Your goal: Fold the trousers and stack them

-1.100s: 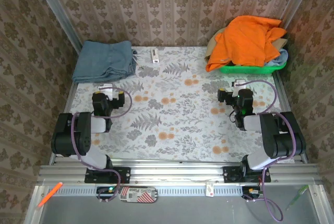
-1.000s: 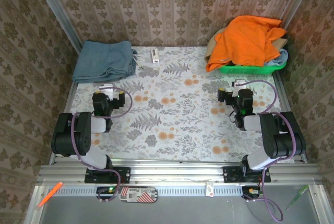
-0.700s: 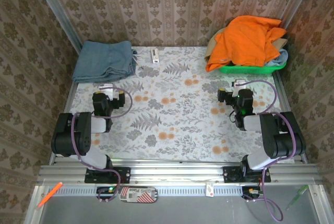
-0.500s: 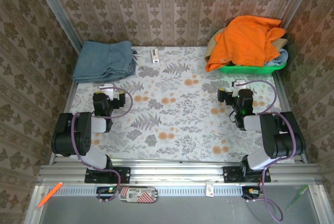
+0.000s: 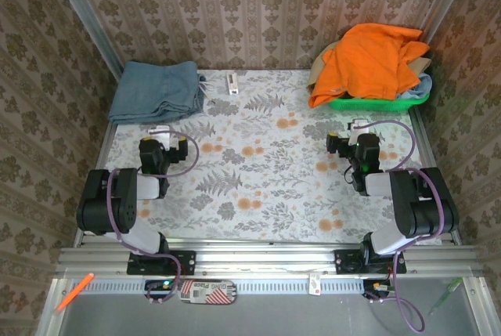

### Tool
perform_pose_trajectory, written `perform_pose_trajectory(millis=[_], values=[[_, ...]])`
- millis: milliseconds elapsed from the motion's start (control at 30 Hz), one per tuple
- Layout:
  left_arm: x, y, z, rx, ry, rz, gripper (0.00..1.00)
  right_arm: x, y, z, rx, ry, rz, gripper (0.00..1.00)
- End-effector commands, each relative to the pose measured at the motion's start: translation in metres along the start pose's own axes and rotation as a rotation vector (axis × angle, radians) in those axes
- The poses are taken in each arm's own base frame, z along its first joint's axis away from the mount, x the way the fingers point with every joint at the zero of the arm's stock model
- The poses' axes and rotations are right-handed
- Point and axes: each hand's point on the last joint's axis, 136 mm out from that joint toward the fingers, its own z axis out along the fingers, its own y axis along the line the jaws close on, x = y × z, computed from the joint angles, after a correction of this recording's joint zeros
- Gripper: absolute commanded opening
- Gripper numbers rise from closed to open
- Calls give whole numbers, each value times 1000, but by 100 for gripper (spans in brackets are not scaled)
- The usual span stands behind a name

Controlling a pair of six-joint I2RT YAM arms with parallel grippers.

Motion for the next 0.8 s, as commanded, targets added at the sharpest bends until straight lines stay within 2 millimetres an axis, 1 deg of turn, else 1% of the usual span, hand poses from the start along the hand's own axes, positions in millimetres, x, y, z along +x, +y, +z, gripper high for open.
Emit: perform_pose_trajectory(millis=[0,367,533,700,733,767], values=[[-15,0,0,-9,-45,23,100,-7,-3,1,28,-24,5,100],[-16,0,0,-9,-46,24,100,-7,-3,1,27,-21,5,100],[-14,9,2,-1,-39,-25,100,-7,-4,1,26,-21,10,100],[-15,11,2,-25,-37,-21,100,-7,-4,1,24,-20,10,100],[-19,17,0,-72,-32,-24,100,-14,-7,-1,59,-34,8,100],[-28,22,-6,-103,-22,-27,100,-27,-9,-8,121,-36,-27,100]])
